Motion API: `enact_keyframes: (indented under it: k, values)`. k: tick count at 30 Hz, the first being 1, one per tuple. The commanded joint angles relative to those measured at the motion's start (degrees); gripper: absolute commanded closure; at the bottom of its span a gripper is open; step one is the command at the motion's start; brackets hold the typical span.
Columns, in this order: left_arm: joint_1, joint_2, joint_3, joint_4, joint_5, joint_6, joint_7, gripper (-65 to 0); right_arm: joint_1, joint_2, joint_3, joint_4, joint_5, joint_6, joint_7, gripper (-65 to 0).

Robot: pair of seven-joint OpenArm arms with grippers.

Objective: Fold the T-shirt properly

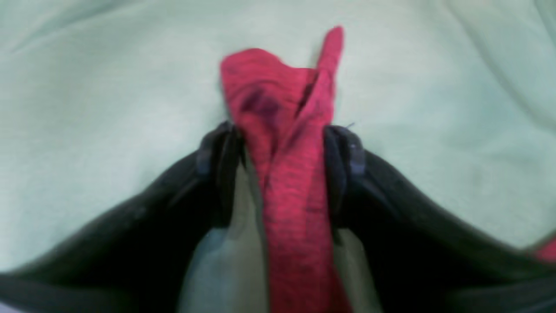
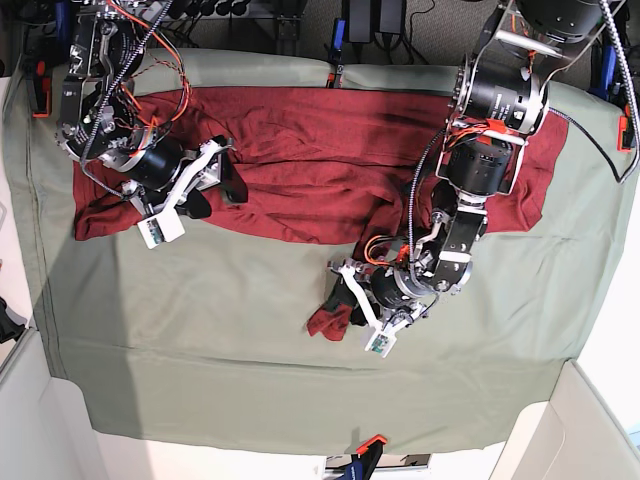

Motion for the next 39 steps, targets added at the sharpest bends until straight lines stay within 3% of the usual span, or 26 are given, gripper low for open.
enact_keyframes:
  k: [1,4,8,13,23,31,35,39]
  values:
    - [-1.6,-0.3,-0.1,0.7,0.2,0.0,-0.4,-17.8,0.7,0.0,0.0,1.2,1.3,0.4,1.1,-36.9]
    - [-1.7,-0.3,-0.1,0.8,0.3,0.0,-0.4,0.0,0.7,0.0,0.0,1.2,1.3,0.3,1.1,-36.9]
    - [-1.6,-1.2,-0.2,3.0,0.3,0.0,2.2,0.0,0.7,0.0,0.0,1.1,1.2,0.4,1.3,-36.9]
    - [1.6,-5.3,-4.4,14.8,-1.6,-0.1,10.1,0.0,0.7,0.0,0.0,1.1,1.0,0.4,1.8,-36.9]
    - [19.1,-14.8,-20.9,46.8,-19.3,-6.8,26.2,0.0,0.8,0.0,0.0,1.1,-2.0,0.4,4.6,-36.9]
    - [35.9,-15.6,-32.5,57.9,-22.8,-8.0,28.0,0.0,0.8,0.1,0.0,1.1,-2.0,0.4,5.2,-36.9]
    - [42.4,-15.5,-38.4,58.3,-25.6,-13.0,29.0,0.0,0.8,0.1,0.0,1.1,-2.0,0.3,5.2,-36.9]
    - [46.7,-15.6,-42.6,58.3,-26.6,-13.6,29.0,0.0,0.8,0.2,0.0,1.1,-2.0,0.4,5.4,-36.9]
